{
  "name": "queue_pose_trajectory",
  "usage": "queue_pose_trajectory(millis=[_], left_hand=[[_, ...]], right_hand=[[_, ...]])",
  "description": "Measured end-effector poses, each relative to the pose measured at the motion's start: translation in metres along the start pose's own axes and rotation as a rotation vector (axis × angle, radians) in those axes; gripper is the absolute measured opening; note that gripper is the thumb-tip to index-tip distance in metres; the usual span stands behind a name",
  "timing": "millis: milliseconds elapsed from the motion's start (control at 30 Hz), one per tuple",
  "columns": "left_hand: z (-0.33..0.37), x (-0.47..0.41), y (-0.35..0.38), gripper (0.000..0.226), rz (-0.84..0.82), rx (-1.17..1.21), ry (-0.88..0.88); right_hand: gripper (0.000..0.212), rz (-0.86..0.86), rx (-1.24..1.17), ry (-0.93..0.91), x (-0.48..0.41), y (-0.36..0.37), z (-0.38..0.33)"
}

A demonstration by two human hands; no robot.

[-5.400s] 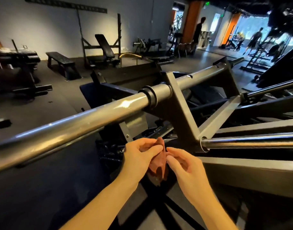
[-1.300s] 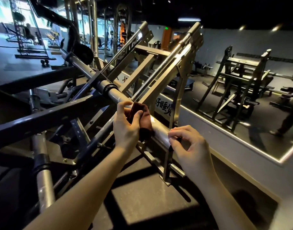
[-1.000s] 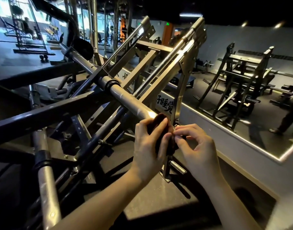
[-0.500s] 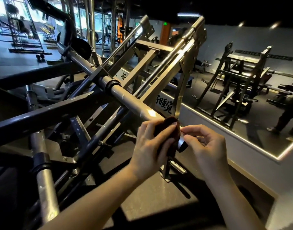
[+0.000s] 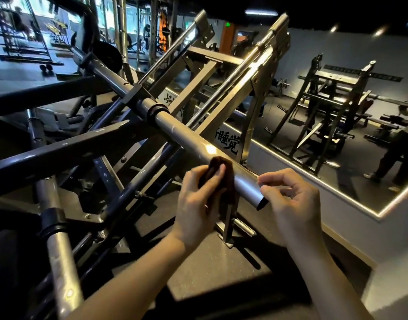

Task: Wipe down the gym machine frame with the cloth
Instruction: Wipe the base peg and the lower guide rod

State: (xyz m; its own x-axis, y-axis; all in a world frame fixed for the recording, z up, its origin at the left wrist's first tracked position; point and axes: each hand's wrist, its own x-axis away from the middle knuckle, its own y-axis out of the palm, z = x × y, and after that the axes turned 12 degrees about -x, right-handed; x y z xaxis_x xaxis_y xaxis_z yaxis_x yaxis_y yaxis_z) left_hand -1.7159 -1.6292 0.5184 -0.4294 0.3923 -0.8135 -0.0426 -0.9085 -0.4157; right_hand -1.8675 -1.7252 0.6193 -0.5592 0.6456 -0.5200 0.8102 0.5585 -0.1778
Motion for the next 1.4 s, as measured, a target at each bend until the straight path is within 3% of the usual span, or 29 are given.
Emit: queue_pose_trajectory(millis=[167,367,533,733,833,933,1000,1133,1300,1400], left_hand=[[-0.037,-0.026,-0.012,0.059,0.005,-0.017,-0.226],[0.017,-0.002,-0.012,0.051,-0.035,-0.002,0.036],[-0.042,-0.032,-0.018,0.055,-0.051,-0.050,-0.056],[-0.130,-0.097,-0.040,0.066,-0.128,-0.193,-0.228],[-0.099,-0.084,-0.039,0.061,-0.140,-0.164,-0.165],[-0.047,-0.056,-0.038,0.051,-0.143,-0.110,-0.010],[-0.051,-0.060,-0.037,0.051,-0.144,-0.119,0.018],[-0.096,-0.095,-0.037,0.057,-0.181,-0.141,-0.165],[-0.155,-0.140,-0.046,0.051,-0.186,-0.292,-0.307],[-0.157,-0.145,-0.042,0.047,-0.120,-0.188,-0.473]], right_hand=[[0.016,0.007,0.054,-0.017,-0.005,0.005,0.000],[0.012,-0.051,0.215,-0.029,-0.032,0.019,0.000],[0.023,-0.122,0.270,0.009,-0.048,0.036,0.004],[0.025,-0.068,0.374,-0.019,-0.043,0.047,0.008],[0.025,-0.105,0.421,0.019,-0.044,0.045,0.005],[0.028,-0.251,0.488,0.082,-0.051,0.044,-0.006],[0.036,-0.354,0.584,0.072,-0.058,0.048,-0.018],[0.052,-0.437,0.666,0.009,-0.070,0.070,-0.035],[0.045,-0.414,0.594,0.024,-0.078,0.096,-0.021],[0.046,-0.396,0.596,0.015,-0.073,0.097,-0.013]])
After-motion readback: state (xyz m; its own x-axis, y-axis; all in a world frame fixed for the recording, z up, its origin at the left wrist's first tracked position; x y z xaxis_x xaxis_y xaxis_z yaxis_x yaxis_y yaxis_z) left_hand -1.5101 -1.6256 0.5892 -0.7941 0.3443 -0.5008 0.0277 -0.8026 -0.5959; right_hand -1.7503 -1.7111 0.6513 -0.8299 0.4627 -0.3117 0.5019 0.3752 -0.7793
